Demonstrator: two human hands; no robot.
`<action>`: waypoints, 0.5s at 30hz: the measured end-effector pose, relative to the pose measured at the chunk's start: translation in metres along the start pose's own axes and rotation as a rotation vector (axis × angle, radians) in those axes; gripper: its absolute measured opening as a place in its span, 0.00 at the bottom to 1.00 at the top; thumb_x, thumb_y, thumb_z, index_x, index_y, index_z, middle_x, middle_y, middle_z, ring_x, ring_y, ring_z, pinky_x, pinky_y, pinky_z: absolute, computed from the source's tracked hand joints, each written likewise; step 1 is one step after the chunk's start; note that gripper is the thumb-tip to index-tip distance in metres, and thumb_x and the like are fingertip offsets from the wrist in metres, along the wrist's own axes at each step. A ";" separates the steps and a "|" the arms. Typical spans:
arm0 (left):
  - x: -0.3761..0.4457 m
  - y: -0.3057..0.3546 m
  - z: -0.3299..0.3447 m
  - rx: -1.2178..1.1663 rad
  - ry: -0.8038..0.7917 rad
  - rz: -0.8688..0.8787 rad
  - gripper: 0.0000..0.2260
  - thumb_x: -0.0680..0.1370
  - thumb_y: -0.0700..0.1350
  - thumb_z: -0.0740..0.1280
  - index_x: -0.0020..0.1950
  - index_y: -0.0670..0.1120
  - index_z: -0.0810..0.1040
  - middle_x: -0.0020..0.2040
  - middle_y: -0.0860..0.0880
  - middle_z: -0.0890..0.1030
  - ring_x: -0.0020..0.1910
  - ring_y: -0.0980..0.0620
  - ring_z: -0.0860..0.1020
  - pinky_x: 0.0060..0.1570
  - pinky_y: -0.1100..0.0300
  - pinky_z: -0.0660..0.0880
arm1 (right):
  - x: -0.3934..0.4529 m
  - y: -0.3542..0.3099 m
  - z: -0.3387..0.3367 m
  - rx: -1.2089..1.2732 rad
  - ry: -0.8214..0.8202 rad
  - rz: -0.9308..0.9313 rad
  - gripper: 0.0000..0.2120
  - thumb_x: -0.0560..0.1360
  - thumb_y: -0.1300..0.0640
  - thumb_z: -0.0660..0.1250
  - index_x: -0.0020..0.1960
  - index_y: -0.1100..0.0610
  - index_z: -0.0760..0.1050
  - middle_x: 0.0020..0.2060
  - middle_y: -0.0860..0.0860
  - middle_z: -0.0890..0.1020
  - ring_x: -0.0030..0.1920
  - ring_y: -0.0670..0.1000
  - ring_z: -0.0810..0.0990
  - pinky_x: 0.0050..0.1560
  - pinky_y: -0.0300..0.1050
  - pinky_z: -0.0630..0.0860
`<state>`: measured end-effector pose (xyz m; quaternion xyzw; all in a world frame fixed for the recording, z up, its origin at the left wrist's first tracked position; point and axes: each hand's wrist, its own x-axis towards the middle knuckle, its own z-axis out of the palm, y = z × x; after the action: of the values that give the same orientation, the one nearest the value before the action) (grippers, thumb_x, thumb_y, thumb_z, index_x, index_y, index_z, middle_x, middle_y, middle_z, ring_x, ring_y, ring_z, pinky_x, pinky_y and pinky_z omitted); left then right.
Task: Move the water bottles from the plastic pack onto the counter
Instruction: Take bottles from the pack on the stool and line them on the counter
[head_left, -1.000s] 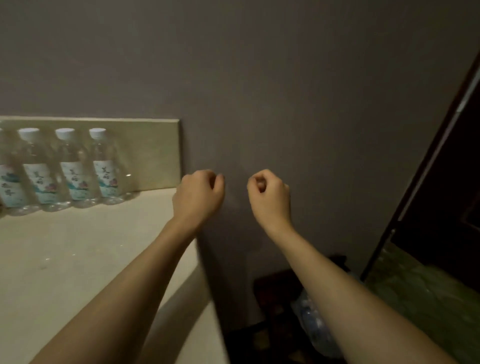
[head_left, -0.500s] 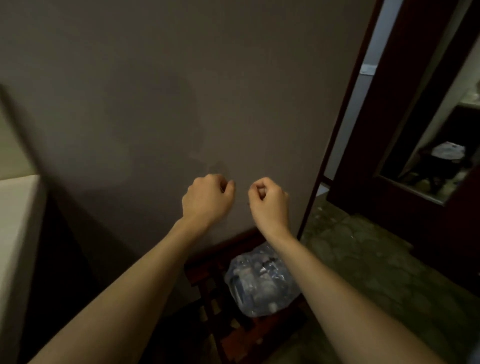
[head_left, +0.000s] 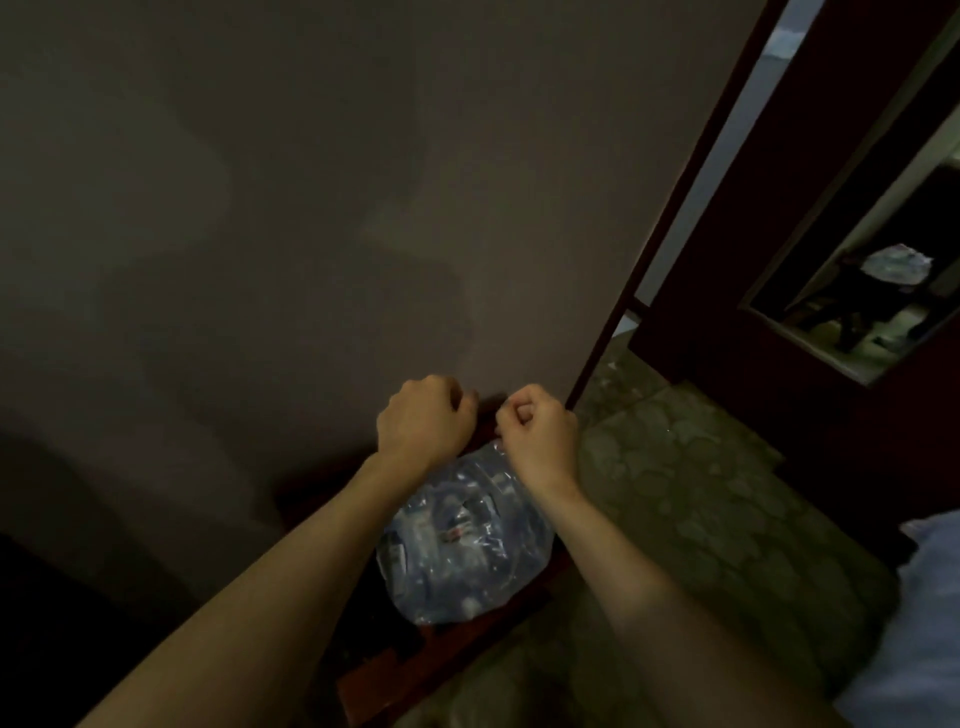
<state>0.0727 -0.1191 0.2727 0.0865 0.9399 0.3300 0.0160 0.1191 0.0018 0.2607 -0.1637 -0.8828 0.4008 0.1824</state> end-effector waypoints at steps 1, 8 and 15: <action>0.008 -0.003 0.014 0.010 -0.033 -0.032 0.18 0.80 0.56 0.60 0.33 0.49 0.71 0.39 0.46 0.78 0.42 0.41 0.80 0.43 0.52 0.77 | 0.007 0.011 0.004 0.003 -0.033 0.023 0.04 0.76 0.60 0.65 0.43 0.58 0.77 0.32 0.51 0.81 0.37 0.52 0.81 0.43 0.54 0.80; 0.025 -0.050 0.120 0.043 -0.246 -0.250 0.16 0.81 0.54 0.61 0.38 0.46 0.77 0.33 0.50 0.76 0.31 0.52 0.75 0.30 0.61 0.70 | 0.036 0.088 0.036 -0.002 -0.250 0.149 0.07 0.76 0.60 0.66 0.39 0.59 0.73 0.30 0.51 0.77 0.32 0.51 0.78 0.34 0.46 0.79; 0.029 -0.087 0.181 -0.023 -0.343 -0.384 0.19 0.81 0.46 0.61 0.30 0.46 0.67 0.26 0.49 0.70 0.25 0.53 0.68 0.27 0.60 0.66 | 0.057 0.166 0.076 -0.085 -0.491 0.273 0.15 0.76 0.63 0.64 0.32 0.53 0.67 0.29 0.52 0.75 0.34 0.53 0.78 0.36 0.50 0.77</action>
<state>0.0469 -0.0684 0.0777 -0.0388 0.9188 0.3123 0.2384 0.0587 0.0811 0.0971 -0.1865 -0.8863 0.4120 -0.0996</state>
